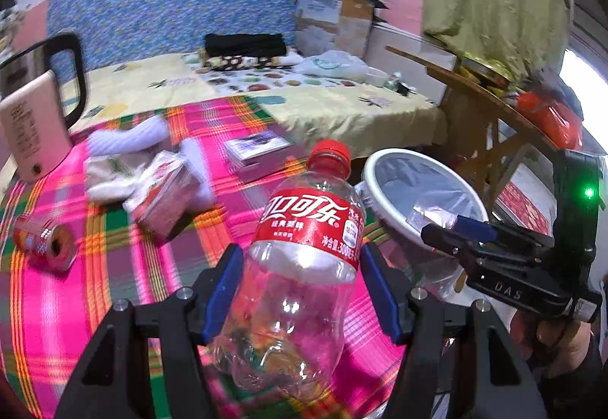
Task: Collect trash
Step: 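Carry the bottle and small cup over the bin and release both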
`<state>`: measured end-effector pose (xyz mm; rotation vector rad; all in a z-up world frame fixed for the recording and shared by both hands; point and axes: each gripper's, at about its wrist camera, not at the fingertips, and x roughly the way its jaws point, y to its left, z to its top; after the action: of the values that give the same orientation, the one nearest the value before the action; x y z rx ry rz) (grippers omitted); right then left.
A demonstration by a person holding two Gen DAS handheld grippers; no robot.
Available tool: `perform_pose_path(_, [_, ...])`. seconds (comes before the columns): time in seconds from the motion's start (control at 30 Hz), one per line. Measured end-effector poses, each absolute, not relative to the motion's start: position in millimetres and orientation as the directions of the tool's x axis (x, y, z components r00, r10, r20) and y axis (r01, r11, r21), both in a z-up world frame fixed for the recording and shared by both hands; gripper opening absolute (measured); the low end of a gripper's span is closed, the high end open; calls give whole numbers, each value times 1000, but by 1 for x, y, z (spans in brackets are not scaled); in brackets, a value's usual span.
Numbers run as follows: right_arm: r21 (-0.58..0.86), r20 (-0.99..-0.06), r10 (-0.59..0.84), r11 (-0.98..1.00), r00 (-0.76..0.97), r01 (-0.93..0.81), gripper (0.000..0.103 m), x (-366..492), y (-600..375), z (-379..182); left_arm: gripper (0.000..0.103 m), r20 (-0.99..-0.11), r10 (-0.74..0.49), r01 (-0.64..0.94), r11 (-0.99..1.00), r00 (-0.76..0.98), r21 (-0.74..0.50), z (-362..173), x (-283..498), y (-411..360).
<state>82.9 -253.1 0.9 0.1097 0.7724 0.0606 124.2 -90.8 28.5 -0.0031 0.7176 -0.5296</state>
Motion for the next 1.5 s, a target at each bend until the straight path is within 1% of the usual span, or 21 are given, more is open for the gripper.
perform_pose_path(0.3, [101, -704, -21, 987, 710, 129, 45, 80, -304, -3, 66, -634, -546, 582, 793, 548, -180, 28, 146, -165])
perform_pose_path(0.53, [76, -724, -87, 976, 685, 204, 45, 78, -327, -9, 66, -662, -571, 643, 746, 485, -172, 18, 159, -212])
perform_pose_path(0.73, [60, -742, -115, 970, 660, 236, 45, 78, -339, -14, 66, -673, -588, 668, 721, 449, -184, 15, 172, -237])
perform_pose_path(0.93, [52, -761, -125, 966, 637, 251, 45, 80, -349, -22, 66, -681, -605, 676, 704, 412, -217, 14, 188, -259])
perform_pose_path(1.07, [56, -763, -133, 961, 632, 270, 46, 79, -355, -24, 67, -674, -640, 692, 673, 370, -259, 12, 194, -269])
perform_pose_path(1.13, [54, -759, -140, 960, 635, 276, 47, 79, -356, -24, 67, -666, -645, 691, 673, 374, -264, 11, 196, -271])
perform_pose_path(1.17, [55, -753, -142, 960, 643, 276, 52, 77, -357, -23, 67, -661, -643, 686, 680, 387, -260, 12, 196, -270])
perform_pose_path(1.2, [56, -746, -144, 959, 650, 277, 60, 76, -357, -22, 67, -655, -642, 682, 685, 397, -258, 12, 197, -269])
perform_pose_path(1.27, [60, -739, -145, 959, 658, 279, 66, 75, -358, -21, 69, -651, -647, 674, 687, 397, -272, 11, 199, -268])
perform_pose_path(1.37, [70, -740, -137, 958, 659, 277, 66, 75, -360, -22, 80, -640, -654, 674, 686, 404, -275, 12, 199, -268])
perform_pose_path(1.5, [67, -732, -145, 957, 666, 281, 66, 76, -359, -21, 84, -637, -657, 681, 680, 403, -270, 14, 196, -269])
